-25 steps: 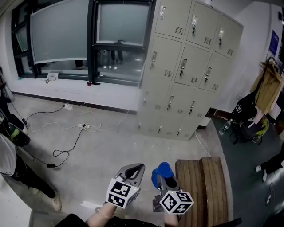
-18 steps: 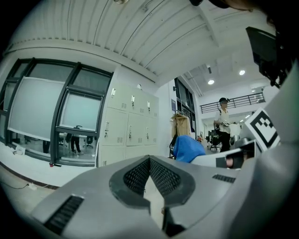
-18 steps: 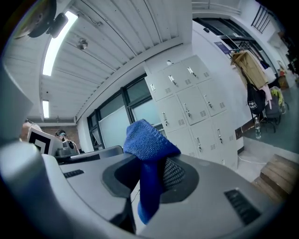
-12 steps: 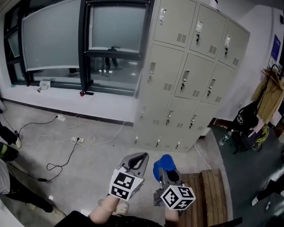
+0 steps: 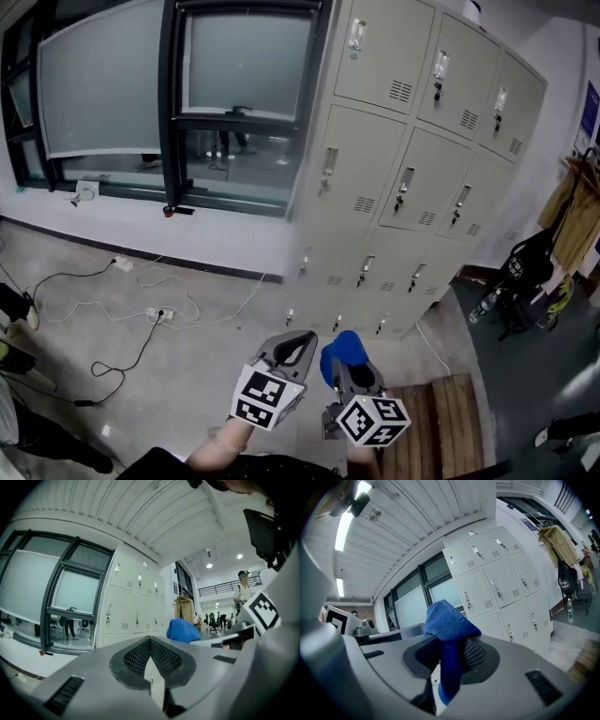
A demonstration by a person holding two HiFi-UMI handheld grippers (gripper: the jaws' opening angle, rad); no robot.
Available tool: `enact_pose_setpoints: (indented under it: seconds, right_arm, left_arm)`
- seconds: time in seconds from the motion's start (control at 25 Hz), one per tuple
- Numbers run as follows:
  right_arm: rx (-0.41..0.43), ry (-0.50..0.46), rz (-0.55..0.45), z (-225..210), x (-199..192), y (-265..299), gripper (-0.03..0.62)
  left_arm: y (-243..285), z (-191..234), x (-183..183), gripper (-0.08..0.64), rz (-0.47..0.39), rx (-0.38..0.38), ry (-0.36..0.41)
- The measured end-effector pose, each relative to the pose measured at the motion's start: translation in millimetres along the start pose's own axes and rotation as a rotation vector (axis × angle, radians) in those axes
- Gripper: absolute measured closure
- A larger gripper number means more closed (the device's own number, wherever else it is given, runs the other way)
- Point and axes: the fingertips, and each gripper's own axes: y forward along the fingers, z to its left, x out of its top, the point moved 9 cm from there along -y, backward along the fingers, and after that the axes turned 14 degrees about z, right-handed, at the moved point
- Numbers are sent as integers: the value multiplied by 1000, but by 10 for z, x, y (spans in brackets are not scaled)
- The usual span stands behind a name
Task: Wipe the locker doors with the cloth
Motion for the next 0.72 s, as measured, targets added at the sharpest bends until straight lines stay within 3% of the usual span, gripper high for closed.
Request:
enact_pose_setpoints:
  seconds: [0.4,0.72]
  right_arm:
    - [-22,2,42,-200,163,459,504]
    - [11,-1,48,-577,370,1103,505]
  left_arm:
    - [440,393,21,554,25,-16,-12]
    - [1025,816,40,554,44,26,-39]
